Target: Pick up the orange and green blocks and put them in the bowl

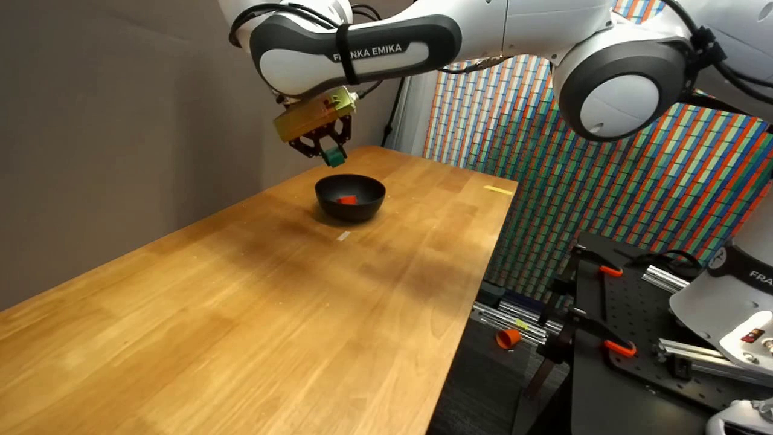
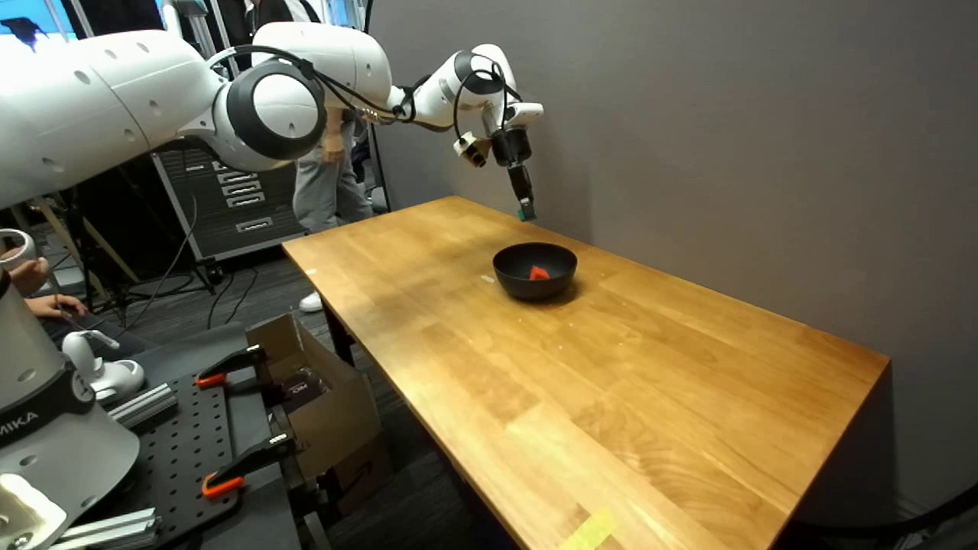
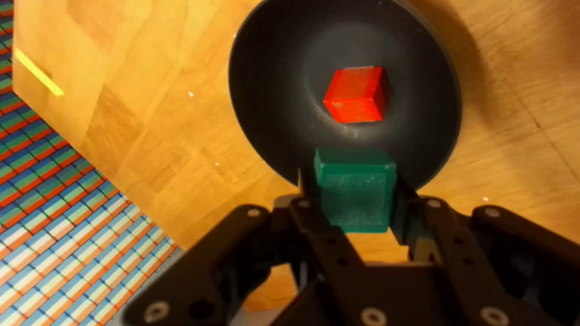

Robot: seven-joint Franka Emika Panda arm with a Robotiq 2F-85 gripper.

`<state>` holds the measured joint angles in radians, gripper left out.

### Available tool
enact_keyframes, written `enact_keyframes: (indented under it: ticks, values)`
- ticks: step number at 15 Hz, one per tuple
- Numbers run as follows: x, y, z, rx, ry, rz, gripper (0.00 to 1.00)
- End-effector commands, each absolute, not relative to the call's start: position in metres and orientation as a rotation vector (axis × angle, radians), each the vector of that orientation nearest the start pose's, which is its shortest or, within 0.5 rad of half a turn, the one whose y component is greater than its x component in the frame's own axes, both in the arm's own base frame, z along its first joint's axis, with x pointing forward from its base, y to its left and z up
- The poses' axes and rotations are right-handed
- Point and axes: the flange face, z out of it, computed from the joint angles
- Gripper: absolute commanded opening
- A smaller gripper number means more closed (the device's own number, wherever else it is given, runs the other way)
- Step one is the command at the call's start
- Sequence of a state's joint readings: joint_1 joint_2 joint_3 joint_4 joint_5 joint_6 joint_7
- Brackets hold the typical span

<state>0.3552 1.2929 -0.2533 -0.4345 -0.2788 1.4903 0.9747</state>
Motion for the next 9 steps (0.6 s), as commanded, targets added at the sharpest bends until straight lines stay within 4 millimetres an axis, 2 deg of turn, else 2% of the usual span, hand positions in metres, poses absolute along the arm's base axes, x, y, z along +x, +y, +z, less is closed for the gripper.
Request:
enact_keyframes:
  ticks: [1,3,5,9]
  values:
    - [0.760,0.151,0.261,2.438,-0.966,0.042,0.71]
    - [0.759,0.149,0.260,2.480,-0.970,-0.018,0.85]
    - [0.759,0.156,0.264,2.559,-0.922,-0.060,0.99]
    - [0.755,0.188,0.291,2.736,-0.741,-0.103,1.00]
